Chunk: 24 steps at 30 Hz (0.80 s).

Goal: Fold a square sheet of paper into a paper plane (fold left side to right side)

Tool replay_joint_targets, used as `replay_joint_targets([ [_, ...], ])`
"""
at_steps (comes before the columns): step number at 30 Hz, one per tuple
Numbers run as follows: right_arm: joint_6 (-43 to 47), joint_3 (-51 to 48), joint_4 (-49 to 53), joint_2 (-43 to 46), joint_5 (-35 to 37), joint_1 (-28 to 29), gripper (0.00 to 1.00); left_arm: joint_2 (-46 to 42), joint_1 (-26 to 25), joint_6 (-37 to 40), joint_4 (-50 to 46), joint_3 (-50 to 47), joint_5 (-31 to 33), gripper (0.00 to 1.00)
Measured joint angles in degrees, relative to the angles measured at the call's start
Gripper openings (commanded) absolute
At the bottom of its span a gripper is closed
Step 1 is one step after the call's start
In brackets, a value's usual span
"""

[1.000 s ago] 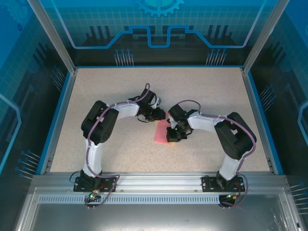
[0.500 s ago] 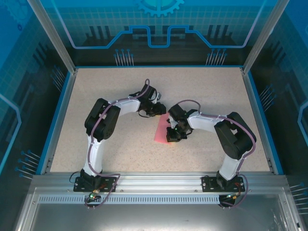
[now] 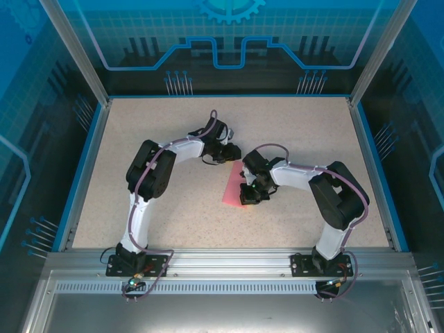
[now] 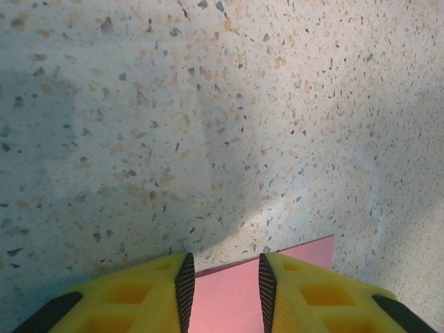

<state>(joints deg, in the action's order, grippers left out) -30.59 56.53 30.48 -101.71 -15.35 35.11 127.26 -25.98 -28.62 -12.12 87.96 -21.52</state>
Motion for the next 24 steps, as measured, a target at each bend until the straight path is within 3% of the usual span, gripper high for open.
replay_joint_targets([
  [6, 3.34, 0.11, 2.14, 0.20, -0.02, -0.81, 0.05, -1.70, 1.38, 0.09, 1.20, -2.21, 1.38, 0.38],
  [14, 7.10, -0.81, 5.79, 2.08, 1.97, -2.36, 0.10, -13.53, 5.09, 0.22, 1.40, -11.96, 4.37, 0.38],
  [24, 7.37, -5.16, 3.85, 12.46, -0.17, -8.74, 0.48, -24.65, 0.90, -3.08, 2.16, -26.29, 1.27, 0.36],
])
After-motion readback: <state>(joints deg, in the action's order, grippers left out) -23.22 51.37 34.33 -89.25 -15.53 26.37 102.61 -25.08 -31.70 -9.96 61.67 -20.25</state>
